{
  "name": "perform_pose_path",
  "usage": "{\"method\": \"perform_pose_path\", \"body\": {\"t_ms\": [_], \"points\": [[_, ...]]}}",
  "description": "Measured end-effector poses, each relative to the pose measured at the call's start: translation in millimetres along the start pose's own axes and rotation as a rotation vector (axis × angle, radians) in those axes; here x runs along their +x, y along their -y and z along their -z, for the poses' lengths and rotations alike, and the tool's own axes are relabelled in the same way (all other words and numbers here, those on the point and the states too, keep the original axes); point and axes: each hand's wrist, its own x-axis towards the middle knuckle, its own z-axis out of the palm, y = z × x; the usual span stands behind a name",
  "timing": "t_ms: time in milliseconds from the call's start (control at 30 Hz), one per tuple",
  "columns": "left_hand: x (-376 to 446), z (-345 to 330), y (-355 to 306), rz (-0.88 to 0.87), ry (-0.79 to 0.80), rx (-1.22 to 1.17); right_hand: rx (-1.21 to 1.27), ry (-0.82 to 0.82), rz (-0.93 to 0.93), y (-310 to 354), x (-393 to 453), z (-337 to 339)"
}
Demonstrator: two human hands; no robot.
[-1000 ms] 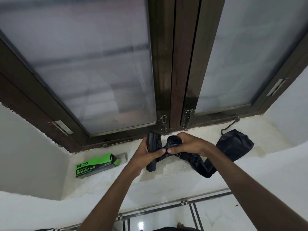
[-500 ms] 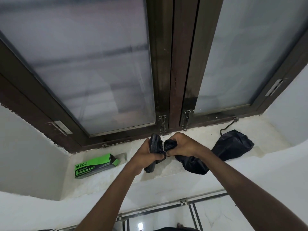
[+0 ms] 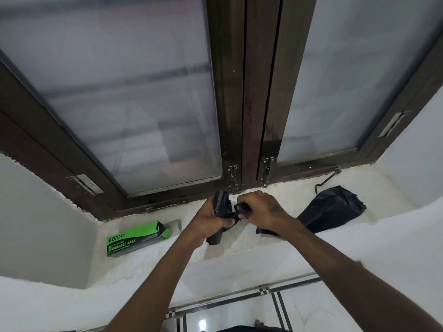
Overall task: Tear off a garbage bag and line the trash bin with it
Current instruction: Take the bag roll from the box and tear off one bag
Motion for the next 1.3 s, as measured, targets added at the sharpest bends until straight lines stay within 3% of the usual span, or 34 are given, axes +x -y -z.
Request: {"method": "perform_pose_path", "body": {"t_ms": [300,767,967,1133,1300], "points": [[-1.7,5.3,-7.5,0.026,0.007,-0.019,-0.269,-0.183,0.279,1.6,-7.5,-1.3],[-1.3,1.4,-10.1,0.026,0.046,-0.014,-0.451,-0.228,0.371,-7.9,-8.6,-11.8],[-1.2,2.0,-10.7,0.057,0.054,0.001,-0.469,-0.215,0.35,-12.2,-5.2,-20.3],[-12.6,-5.2,-0.5,0.128,0.182,0.108,-0.353,-0.146,0.14,-42.0,-3.4,-2.3],[-1.0,-1.7,-7.0,0.073,0.062,-0.053,-0.176,-0.1,0.074,-47.1,10.2,16.6]]}}
